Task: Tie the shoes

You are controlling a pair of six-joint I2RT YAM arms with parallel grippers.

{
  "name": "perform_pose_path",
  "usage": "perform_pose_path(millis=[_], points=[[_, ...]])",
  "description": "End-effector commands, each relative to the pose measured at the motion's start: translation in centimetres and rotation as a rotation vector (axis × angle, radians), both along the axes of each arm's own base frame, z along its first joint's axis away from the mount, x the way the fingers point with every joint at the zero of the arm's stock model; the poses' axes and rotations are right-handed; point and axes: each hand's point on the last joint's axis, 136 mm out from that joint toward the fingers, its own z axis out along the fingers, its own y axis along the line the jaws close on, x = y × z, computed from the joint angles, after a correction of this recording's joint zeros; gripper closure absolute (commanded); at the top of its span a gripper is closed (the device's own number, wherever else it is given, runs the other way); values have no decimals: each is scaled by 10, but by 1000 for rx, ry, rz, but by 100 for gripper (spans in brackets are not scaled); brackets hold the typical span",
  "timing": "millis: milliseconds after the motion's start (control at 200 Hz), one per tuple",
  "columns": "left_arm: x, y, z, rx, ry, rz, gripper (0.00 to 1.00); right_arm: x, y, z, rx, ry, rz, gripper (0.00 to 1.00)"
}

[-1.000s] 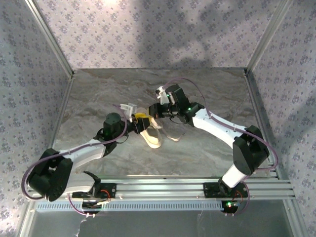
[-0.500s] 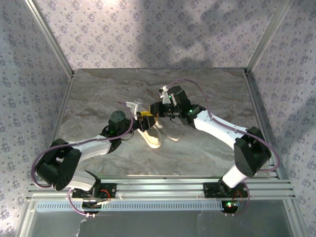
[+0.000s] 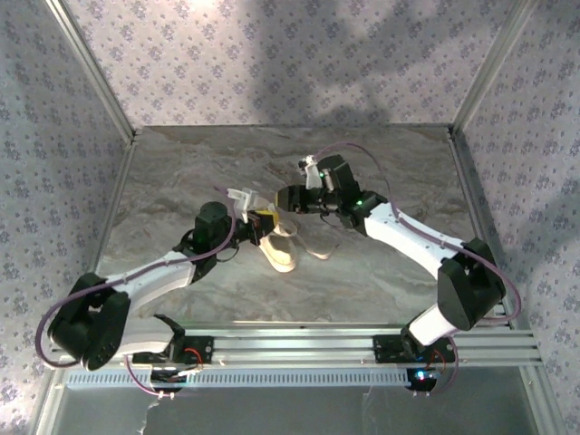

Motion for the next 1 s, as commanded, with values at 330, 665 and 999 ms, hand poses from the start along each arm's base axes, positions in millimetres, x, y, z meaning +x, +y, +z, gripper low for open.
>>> perform_pose_path(millis=[330, 665, 999], points=[[-45, 31, -57, 273, 169, -115, 100, -18, -8, -54, -231, -175, 526, 58], [-41, 42, -44, 249, 131, -79, 100, -21, 19, -76, -307, -194, 672, 70], [-31, 33, -31, 213, 94, -87, 100, -14, 23, -105, -423, -155, 714, 75]])
